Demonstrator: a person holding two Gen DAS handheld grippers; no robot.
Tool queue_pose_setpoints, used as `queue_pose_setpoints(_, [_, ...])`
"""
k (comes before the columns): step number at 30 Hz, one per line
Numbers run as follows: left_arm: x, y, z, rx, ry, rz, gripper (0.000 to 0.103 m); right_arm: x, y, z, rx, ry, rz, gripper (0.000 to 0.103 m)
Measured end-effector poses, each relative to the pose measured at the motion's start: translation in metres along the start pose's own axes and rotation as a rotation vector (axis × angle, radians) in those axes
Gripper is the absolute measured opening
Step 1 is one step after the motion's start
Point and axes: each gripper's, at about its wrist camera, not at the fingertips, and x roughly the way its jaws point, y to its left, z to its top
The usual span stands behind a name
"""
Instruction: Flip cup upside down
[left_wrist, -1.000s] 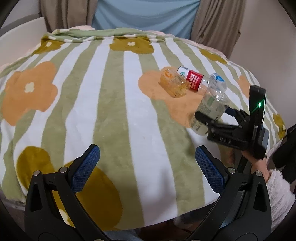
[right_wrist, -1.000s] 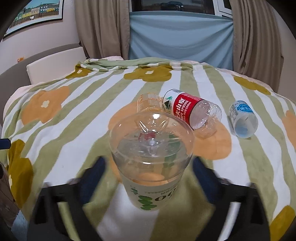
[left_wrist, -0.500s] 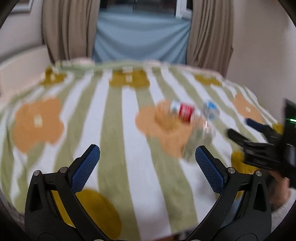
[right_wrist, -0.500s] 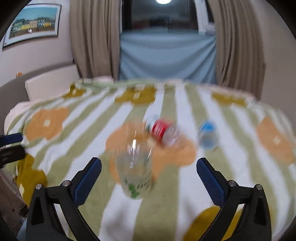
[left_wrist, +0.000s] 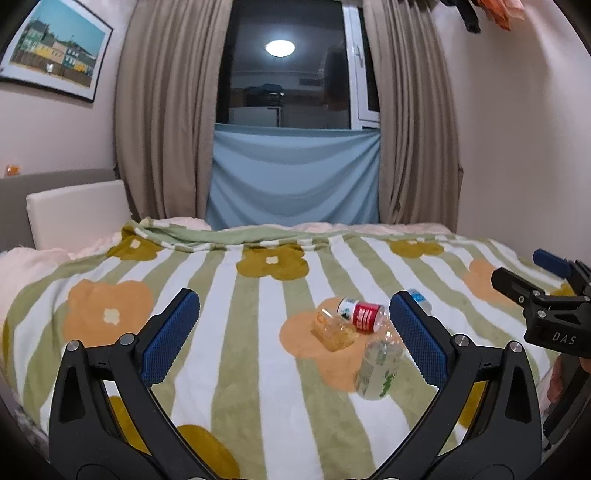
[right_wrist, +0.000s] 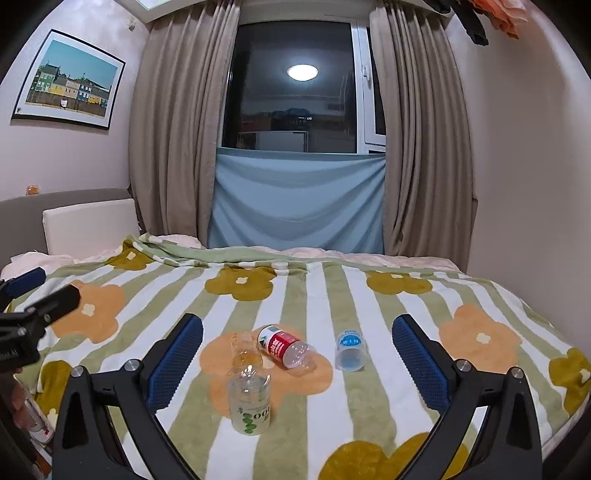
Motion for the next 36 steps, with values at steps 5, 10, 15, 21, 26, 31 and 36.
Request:
queue_pose_setpoints(5, [-0.011,-0.003,-0.001,0.000,-0.021,-0.012,0.103,-0.009,-0.002,-0.003,0.016,-0.028,0.001,0.102])
queue_pose_setpoints(10, [-0.016,-0.005,-0.003,-0.001,-0.025,-0.013,0.103,-0.011,-0.004,-0.001,0.027,-0.029,-0.004,0.102])
queue_pose_setpoints(15, [-0.018,-0.005,-0.003,-0.003,-0.023,-0.013,0.103,-0.015,-0.005,-0.003,0.024,-0.029,-0.012,0.102])
queue_pose_setpoints(21, [-0.018,-0.005,-0.003,-0.004,-0.023,-0.013,0.103,-0.014,-0.005,-0.003,0.027,-0.027,-0.012,0.102])
queue_pose_setpoints(26, [-0.019,-0.005,-0.003,-0.011,-0.023,-0.016,0.103,-0.015,-0.004,-0.003,0.028,-0.021,-0.011,0.102])
queue_pose_setpoints(31, [-0.020,-0.006,-0.006,-0.012,-0.021,-0.018,0.103,-0.016,-0.006,-0.005,0.037,-0.019,-0.015,0.102])
queue_pose_setpoints(36, [-0.020,-0.006,-0.008,-0.017,-0.020,-0.020,0.103,-0.016,-0.008,-0.005,0.040,-0.019,-0.014,0.102])
